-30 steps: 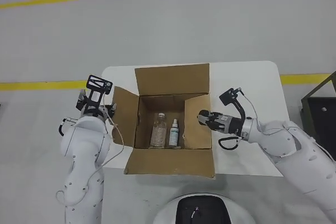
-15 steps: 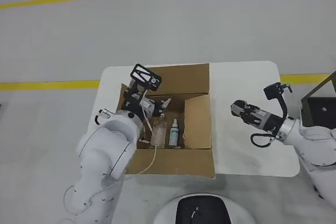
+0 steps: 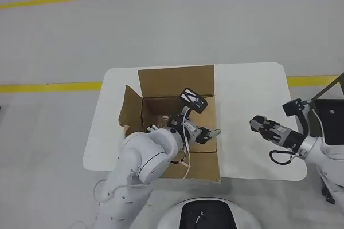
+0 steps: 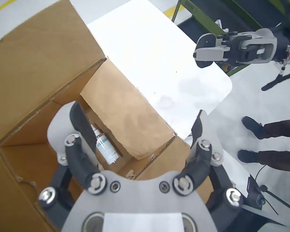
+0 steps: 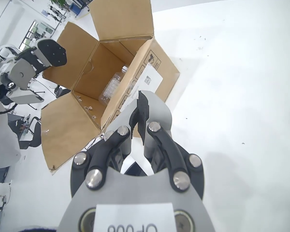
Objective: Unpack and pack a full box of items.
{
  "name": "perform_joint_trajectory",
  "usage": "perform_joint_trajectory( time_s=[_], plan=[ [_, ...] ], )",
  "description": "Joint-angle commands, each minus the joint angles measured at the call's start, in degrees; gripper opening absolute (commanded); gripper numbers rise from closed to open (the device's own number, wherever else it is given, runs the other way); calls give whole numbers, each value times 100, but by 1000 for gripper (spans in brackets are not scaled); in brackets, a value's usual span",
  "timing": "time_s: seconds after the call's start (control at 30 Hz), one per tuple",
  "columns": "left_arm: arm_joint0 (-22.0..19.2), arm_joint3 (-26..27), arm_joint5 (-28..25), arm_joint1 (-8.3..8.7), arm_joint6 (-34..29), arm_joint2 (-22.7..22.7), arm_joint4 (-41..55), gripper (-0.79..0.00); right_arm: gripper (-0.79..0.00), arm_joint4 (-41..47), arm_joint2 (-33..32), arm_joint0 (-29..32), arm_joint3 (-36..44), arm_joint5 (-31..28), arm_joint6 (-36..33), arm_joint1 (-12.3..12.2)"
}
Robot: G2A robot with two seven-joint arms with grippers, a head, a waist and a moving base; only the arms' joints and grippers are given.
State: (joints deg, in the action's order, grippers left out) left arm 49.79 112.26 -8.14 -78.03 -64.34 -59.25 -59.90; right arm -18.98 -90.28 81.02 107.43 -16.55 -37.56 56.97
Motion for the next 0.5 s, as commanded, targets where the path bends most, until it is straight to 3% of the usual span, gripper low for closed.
perform_joint_trajectory(
  time_s=[0.0, 0.07, 0.17, 0.33, 0.47],
  plan=[
    [0, 0, 0, 0, 0, 0, 5, 0, -785, -68, 43, 31, 14, 0, -72, -4],
    [307, -152, 586, -37, 353, -222, 966, 0, -785, -84, 98, 55, 4, 16, -81, -1],
    [501, -331, 929, -41, 488, -396, 1487, 0, -785, -141, 206, 68, -12, 7, -119, 2],
    [830, -793, 1959, -139, 1211, -588, 2951, 0, -785, -250, 420, 41, -113, 8, -120, 16],
    [910, -1154, 2288, -154, 1350, -619, 3291, 0, -785, -327, 659, -25, -198, 32, -70, 40]
  ],
)
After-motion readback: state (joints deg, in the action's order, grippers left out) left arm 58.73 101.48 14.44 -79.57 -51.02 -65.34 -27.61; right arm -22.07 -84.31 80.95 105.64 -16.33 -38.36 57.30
